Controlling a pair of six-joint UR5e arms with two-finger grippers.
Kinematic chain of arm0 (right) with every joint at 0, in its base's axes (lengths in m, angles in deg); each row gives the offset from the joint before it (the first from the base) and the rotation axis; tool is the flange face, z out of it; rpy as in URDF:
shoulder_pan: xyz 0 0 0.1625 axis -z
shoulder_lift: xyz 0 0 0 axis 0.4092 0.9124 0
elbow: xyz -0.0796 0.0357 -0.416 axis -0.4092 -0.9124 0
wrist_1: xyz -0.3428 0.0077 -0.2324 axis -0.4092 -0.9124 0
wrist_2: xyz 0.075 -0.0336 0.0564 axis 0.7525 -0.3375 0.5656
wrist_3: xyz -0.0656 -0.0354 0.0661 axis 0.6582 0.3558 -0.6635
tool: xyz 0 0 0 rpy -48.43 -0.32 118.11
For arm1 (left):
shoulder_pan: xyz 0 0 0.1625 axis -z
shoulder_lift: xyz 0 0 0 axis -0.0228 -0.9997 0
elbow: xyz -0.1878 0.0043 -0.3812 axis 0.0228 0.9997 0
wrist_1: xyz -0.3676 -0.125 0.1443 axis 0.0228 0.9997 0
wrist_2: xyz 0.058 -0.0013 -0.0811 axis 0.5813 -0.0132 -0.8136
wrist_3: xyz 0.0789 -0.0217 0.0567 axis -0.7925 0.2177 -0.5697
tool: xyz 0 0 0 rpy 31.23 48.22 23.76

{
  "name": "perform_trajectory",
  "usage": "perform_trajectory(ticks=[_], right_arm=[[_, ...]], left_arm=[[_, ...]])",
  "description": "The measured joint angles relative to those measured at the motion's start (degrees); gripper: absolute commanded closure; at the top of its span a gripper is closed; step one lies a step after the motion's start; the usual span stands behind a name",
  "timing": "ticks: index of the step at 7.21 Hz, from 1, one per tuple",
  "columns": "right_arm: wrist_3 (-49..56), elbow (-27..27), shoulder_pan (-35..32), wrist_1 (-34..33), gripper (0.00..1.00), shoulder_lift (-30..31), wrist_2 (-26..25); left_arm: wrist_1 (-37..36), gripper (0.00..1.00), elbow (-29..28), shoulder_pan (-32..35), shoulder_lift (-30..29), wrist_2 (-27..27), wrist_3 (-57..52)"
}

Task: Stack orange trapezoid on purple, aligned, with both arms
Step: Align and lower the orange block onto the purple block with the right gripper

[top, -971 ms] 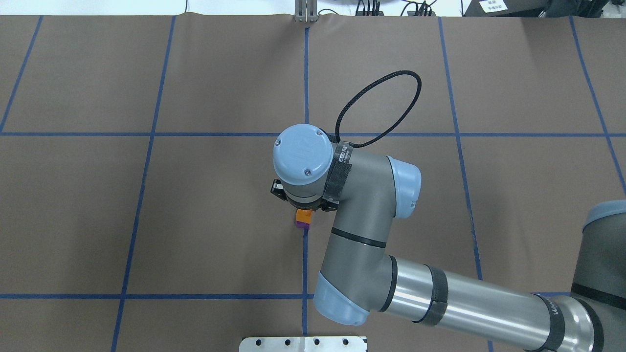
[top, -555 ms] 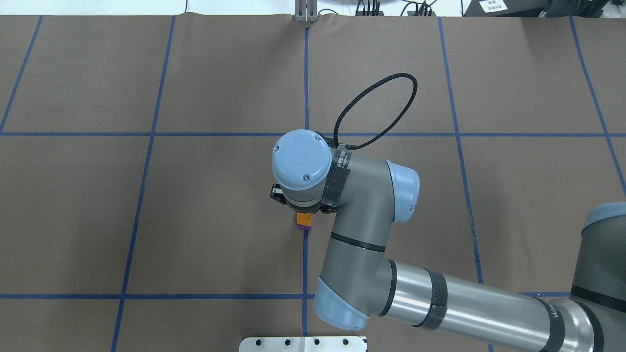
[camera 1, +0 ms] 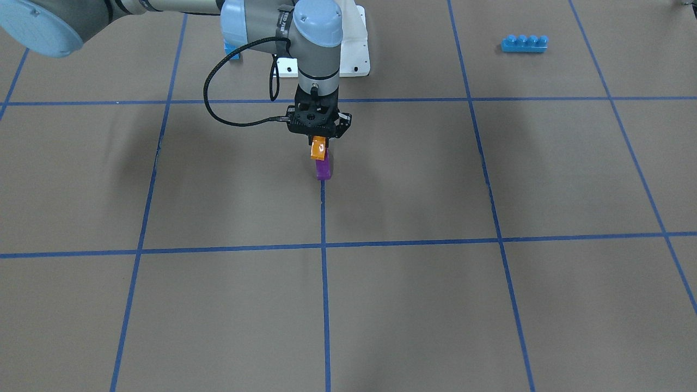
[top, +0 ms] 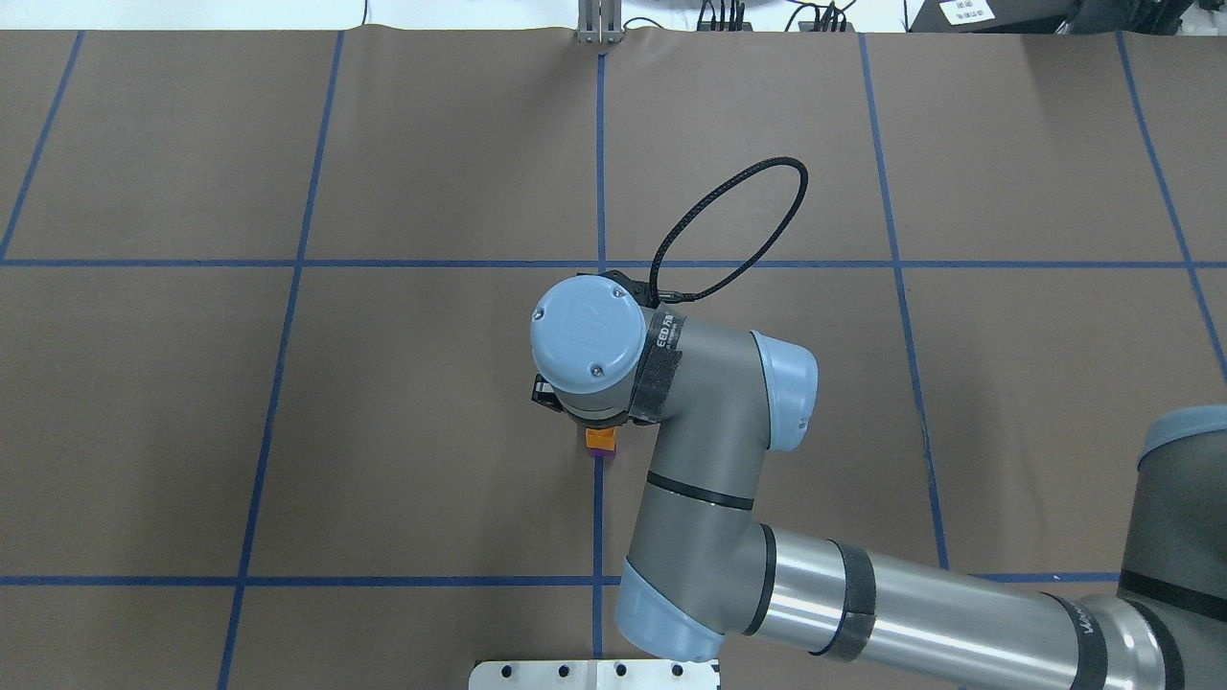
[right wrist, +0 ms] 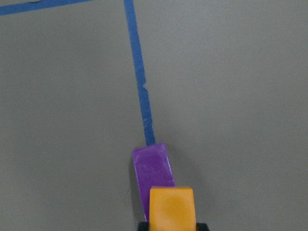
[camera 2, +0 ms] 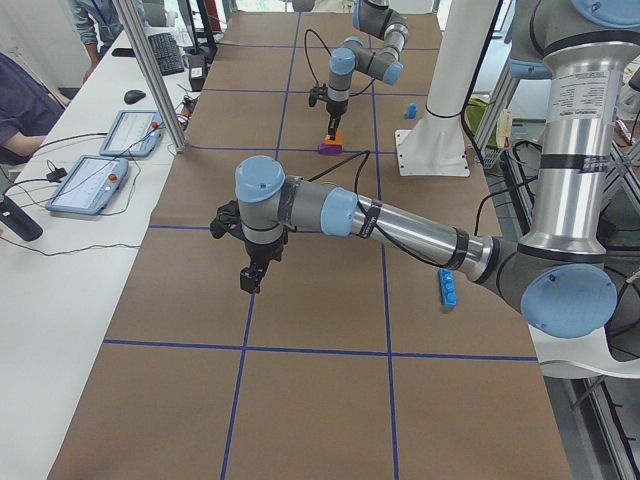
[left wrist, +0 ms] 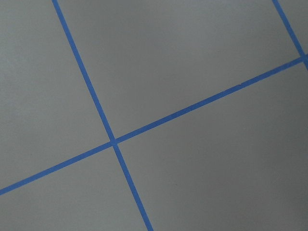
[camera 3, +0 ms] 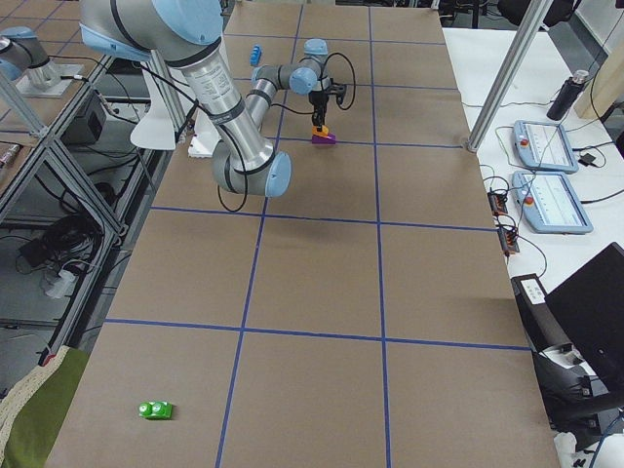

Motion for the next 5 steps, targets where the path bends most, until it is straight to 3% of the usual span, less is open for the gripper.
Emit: perform_trajectory(ticks=[5], right_arm=[[4.0,0.0,0.8,0.3,1.0,0.2,-1.4]], left_arm=[[0.0,0.0,-0.1,0.0,0.0,0.0,0.1]])
